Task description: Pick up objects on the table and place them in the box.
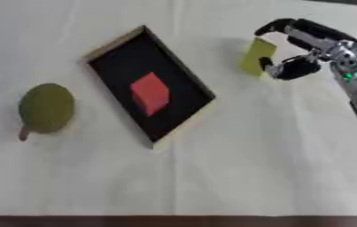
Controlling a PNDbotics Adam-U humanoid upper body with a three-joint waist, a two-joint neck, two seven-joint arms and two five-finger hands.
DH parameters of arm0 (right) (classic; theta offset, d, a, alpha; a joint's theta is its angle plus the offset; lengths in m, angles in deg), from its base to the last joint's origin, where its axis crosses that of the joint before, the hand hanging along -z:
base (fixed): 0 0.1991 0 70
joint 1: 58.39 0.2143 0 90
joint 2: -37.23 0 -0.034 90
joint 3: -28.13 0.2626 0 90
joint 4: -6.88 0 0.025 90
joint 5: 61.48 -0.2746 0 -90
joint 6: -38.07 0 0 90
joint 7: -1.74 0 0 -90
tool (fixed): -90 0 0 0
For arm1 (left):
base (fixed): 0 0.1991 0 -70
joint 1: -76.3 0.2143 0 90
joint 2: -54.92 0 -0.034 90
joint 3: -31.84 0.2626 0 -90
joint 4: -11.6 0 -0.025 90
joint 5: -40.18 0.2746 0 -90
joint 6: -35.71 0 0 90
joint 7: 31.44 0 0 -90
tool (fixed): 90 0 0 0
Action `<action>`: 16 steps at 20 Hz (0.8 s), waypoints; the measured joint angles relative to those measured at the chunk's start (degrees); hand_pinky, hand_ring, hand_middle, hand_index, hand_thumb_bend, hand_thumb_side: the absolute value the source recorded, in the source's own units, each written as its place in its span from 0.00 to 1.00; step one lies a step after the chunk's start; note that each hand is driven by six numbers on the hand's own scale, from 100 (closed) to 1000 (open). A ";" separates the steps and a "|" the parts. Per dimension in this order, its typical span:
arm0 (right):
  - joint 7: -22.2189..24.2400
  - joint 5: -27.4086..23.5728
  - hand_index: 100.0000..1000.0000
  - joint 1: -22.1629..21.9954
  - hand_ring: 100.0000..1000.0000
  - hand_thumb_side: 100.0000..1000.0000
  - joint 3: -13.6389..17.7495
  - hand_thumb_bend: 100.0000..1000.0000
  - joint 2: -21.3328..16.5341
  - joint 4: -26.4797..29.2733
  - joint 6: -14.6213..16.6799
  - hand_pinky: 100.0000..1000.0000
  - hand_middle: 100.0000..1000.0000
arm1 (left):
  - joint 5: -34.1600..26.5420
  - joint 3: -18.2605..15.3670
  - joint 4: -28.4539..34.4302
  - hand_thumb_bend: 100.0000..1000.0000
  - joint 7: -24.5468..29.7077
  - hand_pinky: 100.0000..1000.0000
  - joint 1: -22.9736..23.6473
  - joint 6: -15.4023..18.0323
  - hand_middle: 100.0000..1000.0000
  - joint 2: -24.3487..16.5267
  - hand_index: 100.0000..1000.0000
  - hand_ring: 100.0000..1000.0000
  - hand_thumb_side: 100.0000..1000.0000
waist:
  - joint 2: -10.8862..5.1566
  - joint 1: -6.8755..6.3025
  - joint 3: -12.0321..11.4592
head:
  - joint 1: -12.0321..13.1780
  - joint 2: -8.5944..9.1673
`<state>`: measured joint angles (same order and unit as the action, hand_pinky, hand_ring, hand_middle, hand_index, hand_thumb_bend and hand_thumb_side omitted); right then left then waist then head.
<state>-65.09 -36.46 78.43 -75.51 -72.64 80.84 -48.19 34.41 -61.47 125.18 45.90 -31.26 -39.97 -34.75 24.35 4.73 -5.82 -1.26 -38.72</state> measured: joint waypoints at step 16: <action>-1.12 4.53 0.91 0.43 1.00 0.00 1.05 0.17 1.31 -2.57 -1.10 1.00 0.90 | -0.18 0.00 0.00 0.00 0.58 0.70 -0.05 -0.17 0.74 0.02 0.77 0.69 0.49 | 0.16 -0.05 -0.20 | 0.10 0.00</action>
<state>-66.21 -31.93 78.86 -74.46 -71.33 78.27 -49.29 34.23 -61.46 125.18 46.48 -31.30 -40.14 -34.73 24.51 4.68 -6.02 -1.16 -38.71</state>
